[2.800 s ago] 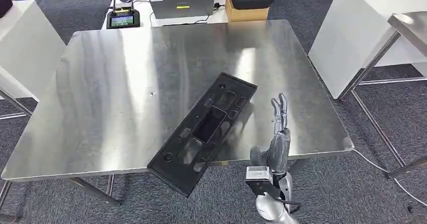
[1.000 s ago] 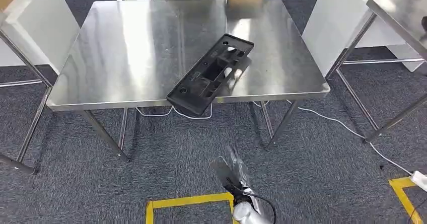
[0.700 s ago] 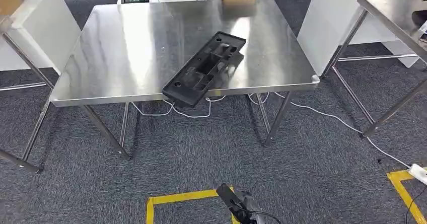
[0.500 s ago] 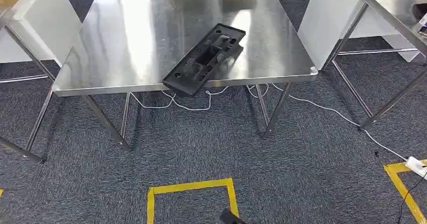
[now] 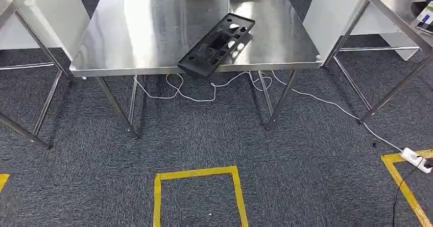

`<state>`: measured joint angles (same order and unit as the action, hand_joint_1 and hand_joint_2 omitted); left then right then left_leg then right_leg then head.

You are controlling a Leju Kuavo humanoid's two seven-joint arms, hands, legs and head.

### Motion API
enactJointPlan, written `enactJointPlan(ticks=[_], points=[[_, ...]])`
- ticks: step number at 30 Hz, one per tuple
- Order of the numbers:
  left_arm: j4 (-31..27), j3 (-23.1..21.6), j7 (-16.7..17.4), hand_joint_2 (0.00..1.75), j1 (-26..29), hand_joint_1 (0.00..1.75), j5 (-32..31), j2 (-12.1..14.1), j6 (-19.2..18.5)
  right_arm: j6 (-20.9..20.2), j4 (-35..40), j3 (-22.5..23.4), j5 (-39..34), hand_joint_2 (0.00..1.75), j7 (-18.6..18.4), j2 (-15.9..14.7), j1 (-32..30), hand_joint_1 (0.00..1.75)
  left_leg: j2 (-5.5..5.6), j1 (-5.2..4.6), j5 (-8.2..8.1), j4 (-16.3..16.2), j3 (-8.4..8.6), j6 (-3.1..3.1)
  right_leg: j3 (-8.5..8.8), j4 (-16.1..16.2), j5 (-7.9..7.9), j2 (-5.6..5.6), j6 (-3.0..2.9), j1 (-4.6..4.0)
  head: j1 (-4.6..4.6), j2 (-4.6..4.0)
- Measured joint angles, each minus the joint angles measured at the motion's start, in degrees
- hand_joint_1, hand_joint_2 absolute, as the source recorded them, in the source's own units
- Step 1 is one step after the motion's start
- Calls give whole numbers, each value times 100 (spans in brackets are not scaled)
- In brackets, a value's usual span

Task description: Take the parts from the cabinet and place them on the table.

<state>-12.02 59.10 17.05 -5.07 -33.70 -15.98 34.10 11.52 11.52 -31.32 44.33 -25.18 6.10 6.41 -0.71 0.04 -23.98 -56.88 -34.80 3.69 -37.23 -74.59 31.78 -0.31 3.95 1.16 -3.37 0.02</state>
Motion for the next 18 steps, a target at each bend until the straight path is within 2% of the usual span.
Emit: enactJointPlan(ticks=[1,2,3,4,5,6,7,8,9,10,11,12,13,14,15,16,17,18], points=[[0,-13,-24,0,0,0,-13,-2,0,35,-2,-15,11,0,0,-7,7,0,1,-5,71,-4,-74,-10,298,300,-166,3,34,-20,0,0],[-2,-26,-100,0,0,0,-39,-7,0,89,-2,-26,20,0,6,-11,32,0,5,-15,150,-6,-149,-29,694,799,-229,4,4,-31,0,0],[-2,-48,-196,0,-1,0,-44,-9,-6,137,-2,-31,20,0,28,-11,73,0,3,-14,217,-15,-190,-50,1125,1370,-122,6,-73,-48,0,0],[-2,-74,-292,0,0,0,-50,-13,-28,187,0,-31,11,0,41,-5,123,0,0,-50,262,-26,-230,-92,1545,1968,5,5,-140,-123,-9,0],[-2,-87,-346,0,3,0,-63,-11,-57,230,-2,-31,-7,0,42,0,149,0,-16,-49,316,-24,-238,-108,1555,2158,82,12,-173,-134,-4,0],[-2,-131,-518,0,5,0,-127,0,-155,383,-2,-24,-81,0,48,9,191,0,-31,-48,431,5,-269,-141,1463,2132,63,21,-221,-143,26,0],[-2,-157,-551,0,6,0,-170,11,-211,456,0,-11,-122,0,48,18,201,0,-28,-41,490,31,-272,-173,1437,2111,36,19,-266,-155,22,0],[0,-175,-553,0,16,0,-207,49,-279,481,-4,-2,-138,0,50,30,200,0,-8,-39,512,18,-304,-207,1384,2140,-47,3,-333,-31,22,0],[0,-201,-544,0,17,0,-249,72,-335,483,-9,9,-160,0,35,33,197,0,26,0,239,-93,-363,-255,1339,2132,-111,-28,-383,-21,50,0],[0,-242,-497,0,23,0,-291,103,-361,485,-11,24,-160,0,20,37,184,0,29,28,-197,-381,-426,-294,1267,2132,-185,-43,-492,-21,44,0],[0,-269,-439,0,24,0,-306,125,-358,483,-13,48,-160,0,2,39,174,0,40,40,-624,-848,-523,-338,1182,2130,-259,-51,-510,-30,59,0],[0,-286,-409,0,24,0,-330,140,-350,481,-15,61,-160,0,-11,42,165,0,54,52,-897,-1301,-614,-378,1097,2125,-327,-57,-510,-39,52,0],[0,-304,-365,0,23,0,-345,144,-317,463,-24,74,-162,0,-31,39,148,0,59,67,-1002,-1690,-667,-407,1009,2116,-391,-67,-500,-42,57,0],[0,-313,-334,0,23,0,-348,151,-288,444,-31,83,-164,0,-61,39,131,0,58,85,-922,-1903,-649,-423,970,2092,-454,-75,-480,-41,55,0],[0,-321,-310,0,23,0,-350,155,-269,422,-35,88,-171,0,-83,33,108,0,58,112,-696,-1870,-506,-439,852,2049,-507,-77,-449,-34,57,0],[0,-330,-278,0,22,0,-354,157,-241,400,-37,94,-181,0,-112,28,84,0,56,136,-457,-1602,-251,-450,748,1994,-541,-75,-418,-19,59,0],[0,-332,-264,0,22,0,-356,157,-229,393,-39,101,-195,0,-125,24,71,0,57,154,-354,-1256,24,-457,676,1941,-559,-72,-390,-6,57,0],[0,-343,-247,0,21,0,-382,153,-223,389,-46,112,-212,0,-166,15,58,0,69,178,-392,-643,471,-462,592,1855,-579,-67,-357,-7,59,0]])
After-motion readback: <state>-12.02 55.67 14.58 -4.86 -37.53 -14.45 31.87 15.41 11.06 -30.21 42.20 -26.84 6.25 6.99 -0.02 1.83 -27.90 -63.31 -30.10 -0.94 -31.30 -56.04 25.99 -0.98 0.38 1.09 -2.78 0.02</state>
